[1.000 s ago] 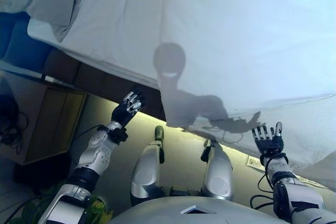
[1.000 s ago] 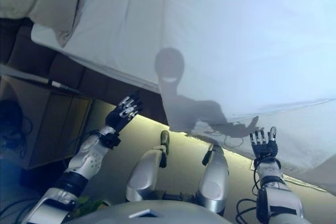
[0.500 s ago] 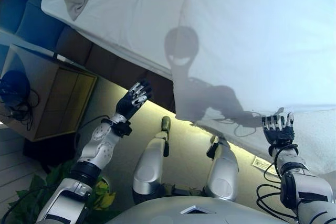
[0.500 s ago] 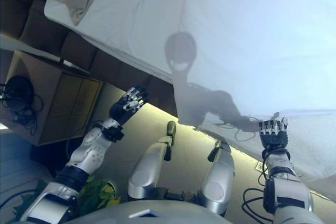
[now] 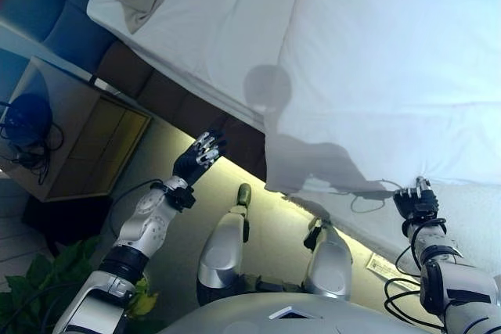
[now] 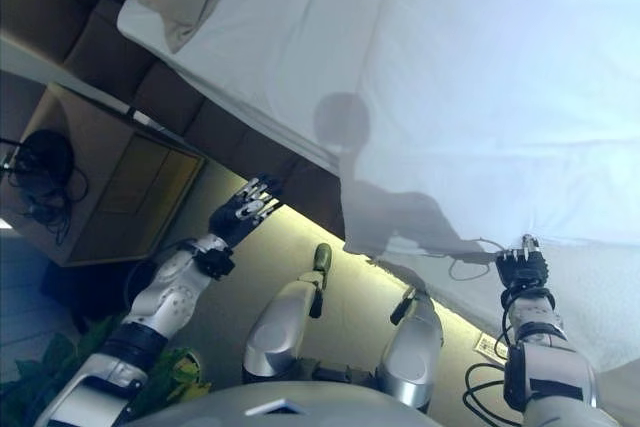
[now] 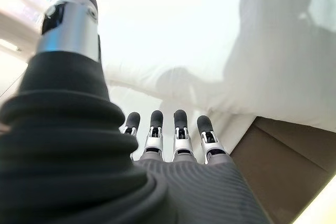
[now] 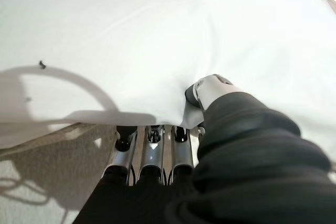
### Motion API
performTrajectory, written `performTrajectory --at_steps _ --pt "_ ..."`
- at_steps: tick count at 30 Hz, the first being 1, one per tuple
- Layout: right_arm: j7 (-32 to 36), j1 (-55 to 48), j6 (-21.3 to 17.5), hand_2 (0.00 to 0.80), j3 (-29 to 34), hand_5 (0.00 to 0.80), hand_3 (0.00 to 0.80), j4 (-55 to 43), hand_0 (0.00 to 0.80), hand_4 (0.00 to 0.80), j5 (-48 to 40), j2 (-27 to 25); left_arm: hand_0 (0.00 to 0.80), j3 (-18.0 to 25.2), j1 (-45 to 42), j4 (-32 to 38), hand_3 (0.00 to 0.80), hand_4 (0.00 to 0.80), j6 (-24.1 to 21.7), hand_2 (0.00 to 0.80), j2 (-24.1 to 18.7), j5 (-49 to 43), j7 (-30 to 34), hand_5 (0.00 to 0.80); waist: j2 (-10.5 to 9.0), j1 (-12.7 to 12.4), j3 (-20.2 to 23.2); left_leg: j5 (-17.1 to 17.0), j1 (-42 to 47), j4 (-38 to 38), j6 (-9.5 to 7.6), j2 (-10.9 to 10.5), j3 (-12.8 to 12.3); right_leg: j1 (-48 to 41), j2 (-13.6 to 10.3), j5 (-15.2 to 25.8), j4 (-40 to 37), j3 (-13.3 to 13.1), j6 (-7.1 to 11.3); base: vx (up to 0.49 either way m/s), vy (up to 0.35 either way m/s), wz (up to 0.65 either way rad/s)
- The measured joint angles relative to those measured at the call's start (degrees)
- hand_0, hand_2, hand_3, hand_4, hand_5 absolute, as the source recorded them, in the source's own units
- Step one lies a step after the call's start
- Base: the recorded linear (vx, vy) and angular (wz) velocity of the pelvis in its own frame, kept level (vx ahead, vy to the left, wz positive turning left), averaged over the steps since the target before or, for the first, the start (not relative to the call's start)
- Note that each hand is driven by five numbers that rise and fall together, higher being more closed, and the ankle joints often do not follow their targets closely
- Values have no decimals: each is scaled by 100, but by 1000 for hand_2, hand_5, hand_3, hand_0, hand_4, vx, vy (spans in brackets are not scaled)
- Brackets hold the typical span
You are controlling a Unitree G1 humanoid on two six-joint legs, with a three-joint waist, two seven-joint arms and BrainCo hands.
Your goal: Make the bed neatly
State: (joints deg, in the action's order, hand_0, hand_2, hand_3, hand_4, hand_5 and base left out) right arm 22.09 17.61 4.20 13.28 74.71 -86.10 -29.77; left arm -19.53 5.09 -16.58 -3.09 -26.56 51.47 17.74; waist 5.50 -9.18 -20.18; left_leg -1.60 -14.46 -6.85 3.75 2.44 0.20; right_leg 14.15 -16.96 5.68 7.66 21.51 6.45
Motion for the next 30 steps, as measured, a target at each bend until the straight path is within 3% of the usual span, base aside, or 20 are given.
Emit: performTrajectory --at_steps 5,9,15,20,24,30 --pt "0 -233 -145 800 1 800 800 25 800 800 242 195 0 57 -85 0 0 0 9 0 -41 -2 29 0 -86 -62 145 15 294 93 23 5 118 -462 72 24 -234 122 39 112 36 14" --pt "-17 -516 -352 800 -120 800 800 5 800 800 688 501 0 167 -335 -3 0 0 50 0 -38 -16 48 0 -211 -128 498 33 593 281 46 36 151 -902 125 -34 -479 166 65 149 50 13" --pt "-267 -866 -674 800 -779 800 800 -426 800 800 1255 1103 0 489 -759 -6 0 0 251 0 106 -103 80 0 -430 -191 1054 32 984 582 48 80 140 -1428 214 -65 -844 283 123 149 66 13" --pt "-763 -986 -805 800 -1540 800 800 -1023 800 800 1879 1390 0 755 -939 -24 0 0 381 0 305 -166 75 0 -488 -325 1205 31 1289 732 81 69 192 -1812 247 -49 -1044 389 149 91 108 10" --pt "-1022 -986 -796 800 -1903 800 800 -1155 800 800 2140 1626 0 958 -1076 -26 0 0 393 0 393 -345 72 0 -550 -505 1391 32 1419 801 83 64 247 -2045 264 -67 -1186 441 170 82 105 13" --pt "-1334 -848 -712 800 -2371 800 800 -1157 800 800 2276 1892 0 1365 -1175 -37 0 0 479 0 586 -354 88 0 -627 -997 1474 20 1497 811 76 -3 467 -2318 244 -90 -1252 685 193 65 121 20"
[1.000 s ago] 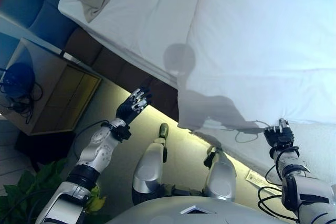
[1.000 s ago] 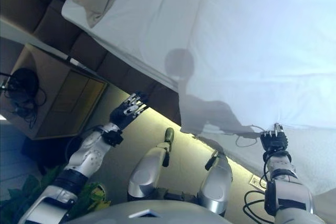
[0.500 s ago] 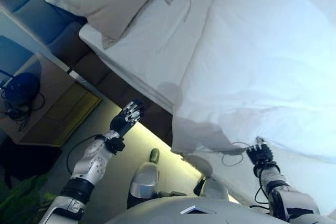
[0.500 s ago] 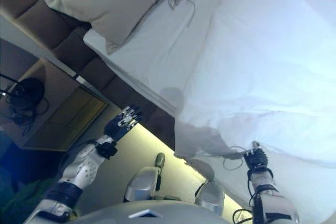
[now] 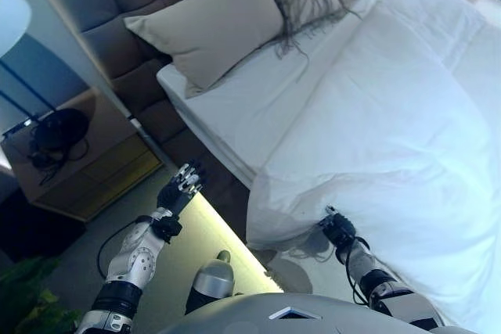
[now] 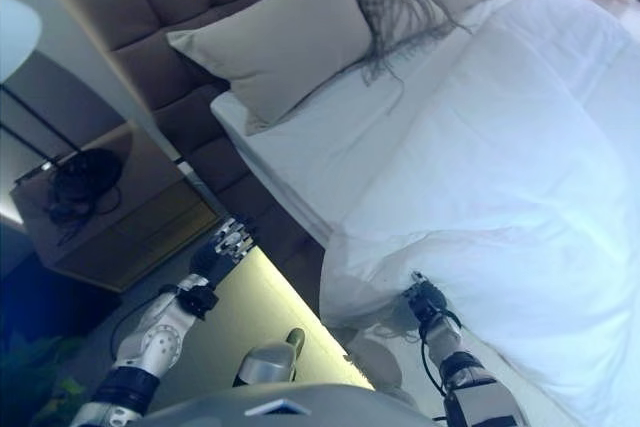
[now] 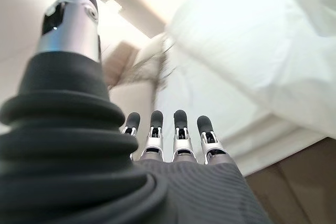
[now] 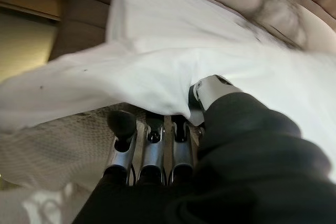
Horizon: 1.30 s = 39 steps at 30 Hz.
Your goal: Make the bed neatly
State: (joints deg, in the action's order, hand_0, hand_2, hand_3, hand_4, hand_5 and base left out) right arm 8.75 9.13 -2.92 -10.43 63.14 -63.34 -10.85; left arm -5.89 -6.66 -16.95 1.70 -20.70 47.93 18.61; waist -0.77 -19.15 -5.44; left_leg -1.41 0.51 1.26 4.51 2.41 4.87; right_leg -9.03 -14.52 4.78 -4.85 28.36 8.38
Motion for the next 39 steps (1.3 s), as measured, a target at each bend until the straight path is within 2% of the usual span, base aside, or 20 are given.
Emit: performTrajectory --at_steps 8,11,21,24,32,33,34,39 --pt "-491 404 236 800 -625 800 800 16 800 800 896 322 0 409 -240 -11 0 0 144 0 49 -232 284 0 -111 -574 25 -34 -35 -110 -13 -234 427 -471 -138 -200 1 400 77 78 82 41" --pt "-559 670 342 800 -831 800 800 23 800 800 1056 452 0 485 -320 -12 0 0 145 0 56 -349 425 0 -174 -706 10 -32 -193 -230 -12 -317 640 -526 -168 -226 3 597 108 47 71 39" --pt "-577 1505 674 800 -1284 800 800 12 800 800 1265 610 0 791 -416 -5 0 0 135 0 57 -339 736 0 -245 -1276 -185 -22 -443 -507 -1 -504 1047 -702 -180 -329 5 869 108 45 34 24" --pt "-713 1563 704 800 -1339 800 800 11 800 800 1264 606 0 892 -429 -5 0 0 133 0 95 -337 849 0 -266 -1332 -221 -13 -526 -586 5 -559 1168 -732 -178 -348 4 984 129 41 18 19" --pt "-997 1614 759 800 -1428 800 800 12 800 800 1263 601 0 946 -437 -7 0 0 133 0 168 -336 1012 0 -255 -1399 -231 2 -530 -623 19 -590 1241 -786 -174 -379 2 1028 144 32 0 5" --pt "-1010 1631 799 198 -1427 198 198 13 198 198 1263 590 0 944 -438 -8 0 0 133 0 169 -336 1029 0 -255 -1410 -231 3 -530 -624 19 -591 1241 -786 -175 -379 2 1029 144 0 0 0" --pt "-1010 1655 854 0 -1428 0 0 13 0 0 1264 575 0 944 -437 -12 0 0 133 0 167 -336 1057 0 -255 -1424 -231 3 -530 -624 19 -591 1241 -786 -175 -380 2 1030 145 0 0 0" --pt "-923 1754 1175 0 -1524 0 0 17 0 0 1262 882 0 937 -447 -28 0 0 127 0 171 -336 1105 0 -197 -1491 -267 14 -517 -683 23 -585 1246 -773 -181 -381 23 1030 145 -3 -39 1"
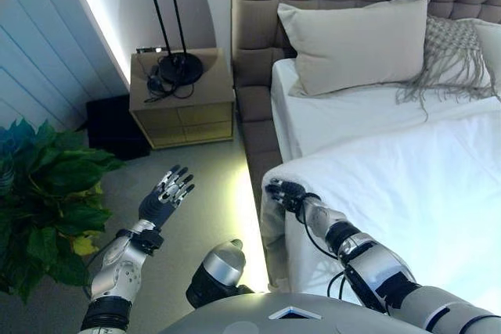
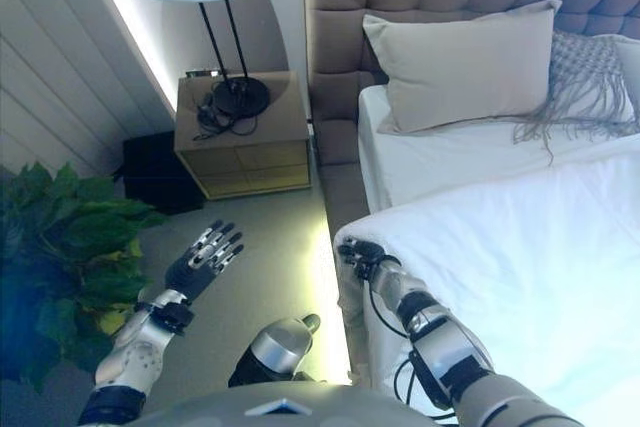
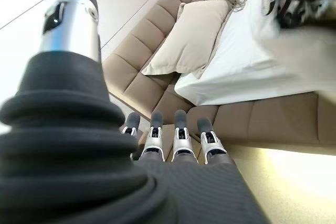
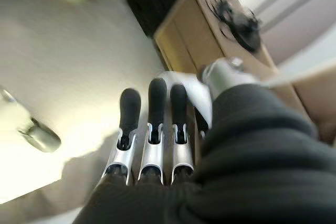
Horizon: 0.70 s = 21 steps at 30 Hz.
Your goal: Make the bed neatly
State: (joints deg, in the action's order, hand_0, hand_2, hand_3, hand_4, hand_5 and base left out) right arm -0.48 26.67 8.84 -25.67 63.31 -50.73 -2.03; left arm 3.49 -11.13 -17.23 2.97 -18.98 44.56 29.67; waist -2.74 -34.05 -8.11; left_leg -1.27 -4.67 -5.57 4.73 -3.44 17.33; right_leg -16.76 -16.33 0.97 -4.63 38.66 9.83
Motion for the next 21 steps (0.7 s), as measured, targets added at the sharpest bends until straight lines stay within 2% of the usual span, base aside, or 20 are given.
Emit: performTrajectory --at_steps 3,6,12,15,17,19,21 --pt "78 -17 175 0 5 0 0 87 0 0 -11 93 0 -12 -11 -13 0 0 -77 0 1 0 -2 0 49 29 -31 9 2 -37 -2 9 -31 54 -22 -7 51 -47 -12 -45 -72 -5" --pt "301 -136 278 0 23 0 0 92 0 0 -76 134 0 -74 -26 -71 0 0 -235 0 8 0 -5 0 56 26 -20 23 3 -61 -15 38 -162 152 -60 -7 121 -204 -12 -59 -73 -20" --pt "907 -769 268 0 43 0 0 77 0 0 -255 110 0 -156 -38 -235 0 0 -284 0 29 0 -7 0 -54 290 93 66 -1 -113 -29 120 -440 365 -85 -7 151 -526 -17 -61 -89 -24" --pt "1295 -1412 268 0 45 0 0 -291 0 0 -530 59 0 -228 -179 -332 0 0 -291 0 72 -10 -9 0 -101 408 273 137 7 -124 -31 196 -636 496 -88 4 173 -716 -29 -60 -86 -35" --pt "1446 -1847 268 0 51 0 0 -609 0 0 -573 -26 0 -246 -193 -410 0 0 -295 0 141 -13 -18 0 -126 640 340 152 32 -131 -1 255 -772 553 -73 13 176 -827 -40 -79 -92 -38" --pt "1653 -2521 168 0 56 0 0 -1506 0 0 -641 -242 0 -308 -271 -414 0 0 -328 0 198 -13 -71 0 -108 750 405 179 52 -99 5 320 -981 710 -69 34 197 -1071 -62 -65 -64 -53" --pt "1628 -2910 93 0 170 0 0 -1708 0 0 -749 -317 0 -339 -296 -414 0 0 -328 0 203 -8 -132 0 -76 1045 421 190 101 -84 -7 373 -1142 792 -62 35 237 -1230 -63 -119 13 -47"
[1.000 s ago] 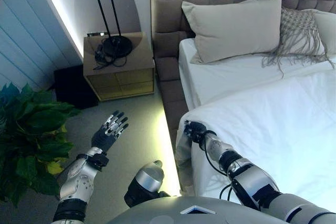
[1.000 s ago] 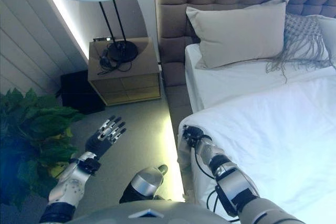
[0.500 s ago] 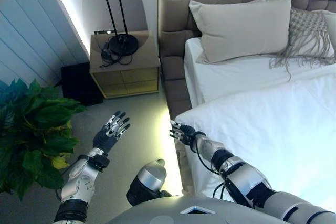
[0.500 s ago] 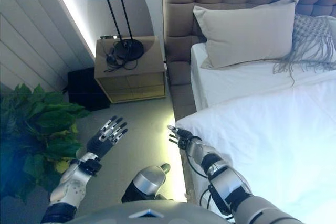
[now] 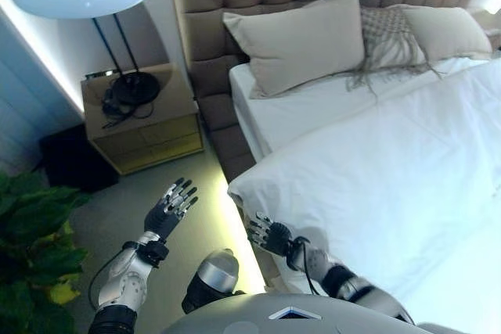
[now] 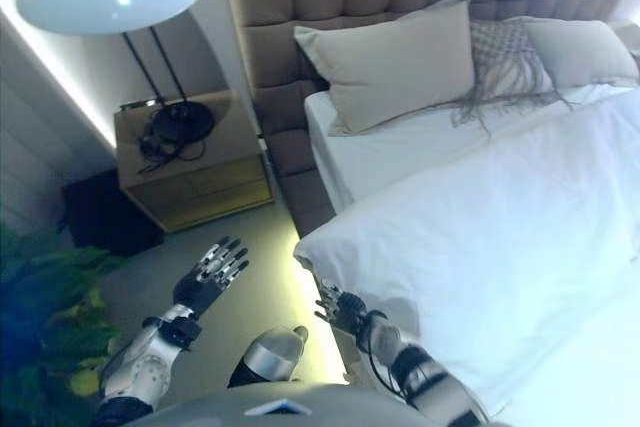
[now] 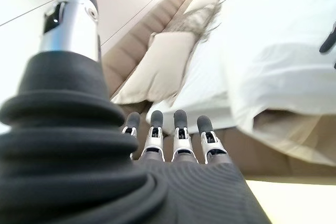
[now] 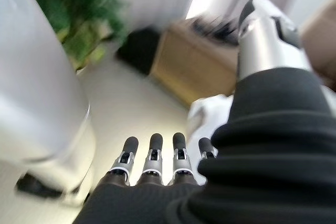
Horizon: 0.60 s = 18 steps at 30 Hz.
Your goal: Make the bed neatly
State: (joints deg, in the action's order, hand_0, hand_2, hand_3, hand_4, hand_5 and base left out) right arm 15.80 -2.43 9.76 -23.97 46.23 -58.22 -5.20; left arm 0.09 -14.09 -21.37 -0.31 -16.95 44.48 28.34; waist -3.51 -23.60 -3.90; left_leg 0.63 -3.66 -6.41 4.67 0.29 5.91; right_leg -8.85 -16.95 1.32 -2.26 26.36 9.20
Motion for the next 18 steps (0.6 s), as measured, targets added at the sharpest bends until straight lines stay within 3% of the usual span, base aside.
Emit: performTrajectory --at_steps 4,8,14,18 --pt "-6 -530 -243 0 893 0 0 -235 0 0 -93 -199 0 -5 11 -4 0 0 -12 0 9 27 -216 0 93 753 91 39 23 53 -28 83 -450 407 -36 32 175 -452 -45 -61 -10 -61" --pt "55 -671 -415 0 1461 0 0 30 0 0 -122 -368 0 -100 219 -8 0 0 -13 0 -37 271 -452 0 101 1176 97 29 261 274 -36 153 -789 521 -25 67 212 -756 -89 -23 -31 -48" --pt "-40 -623 -790 0 1932 0 0 796 0 0 -209 -412 0 -187 399 -19 0 0 -15 0 -41 433 -612 0 101 1202 101 11 510 537 -25 189 -1157 655 -15 138 223 -1010 22 -27 -32 -32" --pt "-259 -513 -1241 0 2426 0 0 1138 0 0 -234 -408 0 -228 403 -30 0 0 -49 0 -109 464 -637 0 93 1398 106 8 532 600 -28 177 -1243 711 -20 170 261 -1019 68 3 -38 -11"
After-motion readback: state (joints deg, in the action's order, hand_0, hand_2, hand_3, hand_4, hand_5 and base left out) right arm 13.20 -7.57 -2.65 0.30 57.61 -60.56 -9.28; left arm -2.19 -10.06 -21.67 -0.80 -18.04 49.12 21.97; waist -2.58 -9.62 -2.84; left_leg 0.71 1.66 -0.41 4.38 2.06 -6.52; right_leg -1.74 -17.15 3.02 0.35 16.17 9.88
